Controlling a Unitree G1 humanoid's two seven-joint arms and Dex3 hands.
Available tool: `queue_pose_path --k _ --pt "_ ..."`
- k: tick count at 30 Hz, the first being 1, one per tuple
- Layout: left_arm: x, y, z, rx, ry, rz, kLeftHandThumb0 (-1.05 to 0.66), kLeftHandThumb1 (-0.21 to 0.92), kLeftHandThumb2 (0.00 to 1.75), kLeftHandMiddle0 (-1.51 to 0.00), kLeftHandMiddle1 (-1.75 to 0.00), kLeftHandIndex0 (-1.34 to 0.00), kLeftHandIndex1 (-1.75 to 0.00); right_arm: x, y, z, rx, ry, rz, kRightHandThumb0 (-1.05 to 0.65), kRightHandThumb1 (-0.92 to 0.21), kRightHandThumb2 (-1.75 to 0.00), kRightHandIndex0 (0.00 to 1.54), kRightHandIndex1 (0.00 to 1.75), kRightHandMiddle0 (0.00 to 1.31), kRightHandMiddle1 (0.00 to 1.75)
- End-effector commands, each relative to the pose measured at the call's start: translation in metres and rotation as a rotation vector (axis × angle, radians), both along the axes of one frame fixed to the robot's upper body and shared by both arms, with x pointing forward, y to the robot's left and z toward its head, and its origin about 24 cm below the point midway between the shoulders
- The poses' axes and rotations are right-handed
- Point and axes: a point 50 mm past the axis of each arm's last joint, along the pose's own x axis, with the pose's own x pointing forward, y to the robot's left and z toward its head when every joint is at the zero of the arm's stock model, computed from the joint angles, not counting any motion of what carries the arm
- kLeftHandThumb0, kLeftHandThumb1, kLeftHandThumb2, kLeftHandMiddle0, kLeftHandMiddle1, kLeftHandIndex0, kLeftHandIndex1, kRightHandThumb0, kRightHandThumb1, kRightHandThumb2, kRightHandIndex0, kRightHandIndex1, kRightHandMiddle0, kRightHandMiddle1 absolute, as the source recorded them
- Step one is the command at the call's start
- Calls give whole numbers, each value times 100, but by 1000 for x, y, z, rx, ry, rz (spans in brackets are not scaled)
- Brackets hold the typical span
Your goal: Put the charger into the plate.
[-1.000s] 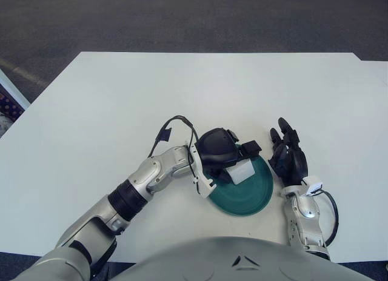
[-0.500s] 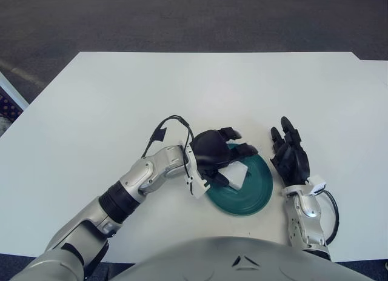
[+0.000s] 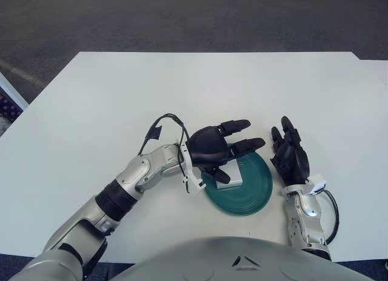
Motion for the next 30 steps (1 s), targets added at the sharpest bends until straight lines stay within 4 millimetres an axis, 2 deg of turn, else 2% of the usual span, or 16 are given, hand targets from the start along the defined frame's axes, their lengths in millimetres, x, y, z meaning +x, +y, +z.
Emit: queue_pose_path --k 1,15,19,23,25,28,30 --pt "5 4 2 -18 7 19 -105 92 87 0 0 0 0 -23 4 -40 34 249 12 -88 -92 -94 0 0 0 15" --pt "16 12 11 -77 3 80 -105 92 76 0 0 0 0 -25 4 -43 23 272 -6 -90 -92 -93 0 0 0 21" --pt "22 20 16 -120 1 134 -105 92 72 0 0 0 0 -27 5 -44 25 275 -9 -91 -92 -93 1 0 0 20" --pt "28 31 19 -203 75 219 -105 92 68 0 0 0 0 -28 5 -44 24 276 -8 -90 -92 -93 4 2 0 22" --pt "29 41 16 -297 178 284 -105 92 67 0 0 0 0 -28 5 -43 25 278 -5 -90 -92 -93 5 2 0 23" --pt "26 54 3 -599 419 367 -105 92 64 0 0 -1 -1 -28 5 -43 28 283 -2 -89 -92 -93 7 3 0 24" --pt "26 55 -4 -832 570 414 -105 92 64 0 0 -3 -2 -29 5 -44 29 288 -2 -88 -92 -93 8 3 0 24"
